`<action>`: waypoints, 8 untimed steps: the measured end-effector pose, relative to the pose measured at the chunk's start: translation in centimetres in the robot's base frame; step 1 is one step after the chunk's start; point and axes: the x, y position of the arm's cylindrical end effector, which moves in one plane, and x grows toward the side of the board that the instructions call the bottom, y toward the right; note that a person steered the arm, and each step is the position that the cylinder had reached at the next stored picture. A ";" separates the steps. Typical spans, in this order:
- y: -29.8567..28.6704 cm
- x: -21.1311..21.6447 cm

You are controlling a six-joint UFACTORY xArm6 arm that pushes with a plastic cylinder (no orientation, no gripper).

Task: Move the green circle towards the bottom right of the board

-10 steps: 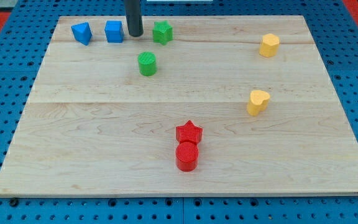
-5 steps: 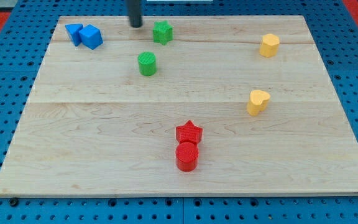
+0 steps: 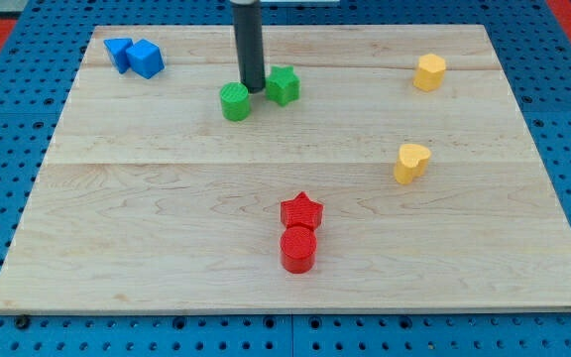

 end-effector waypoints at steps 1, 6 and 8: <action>-4.5 0.5; 3.1 10.2; 18.3 16.6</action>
